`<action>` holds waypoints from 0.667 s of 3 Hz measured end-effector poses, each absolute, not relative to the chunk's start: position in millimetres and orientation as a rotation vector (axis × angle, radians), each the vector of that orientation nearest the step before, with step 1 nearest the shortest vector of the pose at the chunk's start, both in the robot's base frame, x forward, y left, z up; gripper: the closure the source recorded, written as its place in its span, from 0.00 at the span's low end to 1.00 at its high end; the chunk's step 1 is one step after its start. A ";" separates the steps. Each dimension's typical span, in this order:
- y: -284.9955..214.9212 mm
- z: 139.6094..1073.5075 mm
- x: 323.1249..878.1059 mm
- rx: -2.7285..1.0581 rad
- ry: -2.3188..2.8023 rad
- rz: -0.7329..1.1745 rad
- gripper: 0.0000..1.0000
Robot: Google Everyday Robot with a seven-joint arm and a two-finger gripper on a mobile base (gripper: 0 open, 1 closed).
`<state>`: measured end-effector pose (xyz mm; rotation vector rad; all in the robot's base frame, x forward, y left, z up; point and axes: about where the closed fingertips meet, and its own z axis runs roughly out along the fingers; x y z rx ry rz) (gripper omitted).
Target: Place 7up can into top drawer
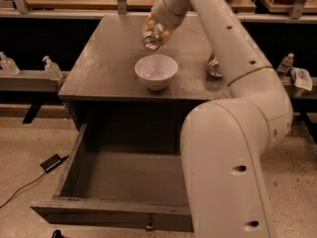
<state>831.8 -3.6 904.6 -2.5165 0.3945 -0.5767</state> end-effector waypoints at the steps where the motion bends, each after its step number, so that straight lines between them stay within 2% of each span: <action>1: -13.8 964.6 783.2 -2.342 0.294 -0.477 1.00; 2: -15.4 1002.2 722.5 -2.253 0.147 -0.351 1.00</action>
Offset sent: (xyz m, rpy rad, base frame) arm -0.2162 -0.0201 0.1254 0.3760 0.1293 0.4780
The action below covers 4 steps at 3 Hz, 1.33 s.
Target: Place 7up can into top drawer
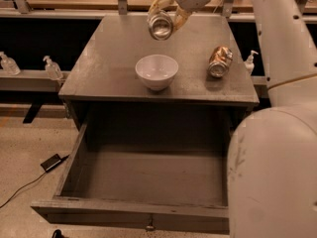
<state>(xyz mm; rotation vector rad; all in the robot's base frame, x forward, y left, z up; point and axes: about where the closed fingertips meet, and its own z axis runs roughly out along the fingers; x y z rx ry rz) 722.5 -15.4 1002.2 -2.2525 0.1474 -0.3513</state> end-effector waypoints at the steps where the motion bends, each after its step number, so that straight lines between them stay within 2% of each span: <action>1: -9.4 1004.1 711.2 -2.233 0.116 -0.310 1.00; 2: 16.7 1008.3 696.8 -2.259 -0.019 -0.316 1.00; 4: 45.7 1080.4 606.8 -2.006 -0.388 -0.529 1.00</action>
Offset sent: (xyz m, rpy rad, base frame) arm -0.0672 0.0666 0.0108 -0.1237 -0.1734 0.3602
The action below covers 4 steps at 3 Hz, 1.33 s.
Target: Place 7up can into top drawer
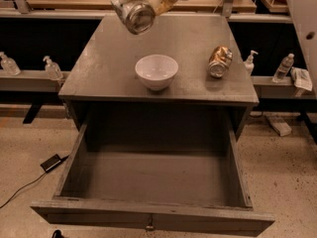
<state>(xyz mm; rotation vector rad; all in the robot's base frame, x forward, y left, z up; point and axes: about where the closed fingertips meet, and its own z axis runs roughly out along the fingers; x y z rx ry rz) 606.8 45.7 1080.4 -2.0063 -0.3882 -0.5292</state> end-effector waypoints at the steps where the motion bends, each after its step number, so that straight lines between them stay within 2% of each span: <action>1: 53.5 1092.0 564.1 -1.900 -0.390 -0.560 1.00; 2: 20.6 1028.6 545.9 -1.959 -0.294 -0.480 1.00; 4: 6.2 916.0 548.9 -1.834 -0.183 -0.418 1.00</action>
Offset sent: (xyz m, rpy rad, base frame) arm -0.0227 -0.0028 -0.0222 0.0616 0.0229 0.0109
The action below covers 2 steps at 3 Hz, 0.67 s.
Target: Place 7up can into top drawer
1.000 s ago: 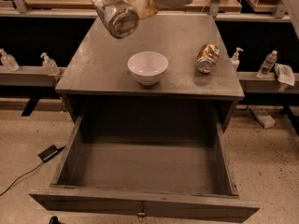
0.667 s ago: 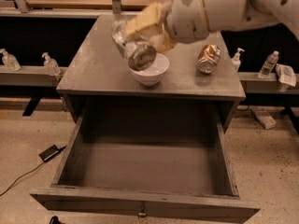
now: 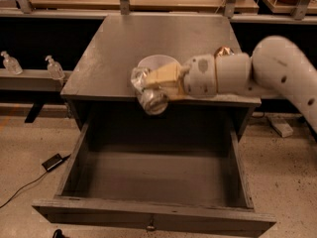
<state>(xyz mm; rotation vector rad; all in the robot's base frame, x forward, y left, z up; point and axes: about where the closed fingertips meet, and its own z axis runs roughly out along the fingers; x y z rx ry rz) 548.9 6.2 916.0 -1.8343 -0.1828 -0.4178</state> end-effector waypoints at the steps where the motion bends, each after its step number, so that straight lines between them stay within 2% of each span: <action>1: -9.3 855.8 524.7 -1.758 -0.174 -0.378 1.00; 2: -28.4 826.3 497.7 -1.740 -0.191 -0.323 1.00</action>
Offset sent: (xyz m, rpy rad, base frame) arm -0.0841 -0.0619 -0.1250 0.1074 0.0856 0.1251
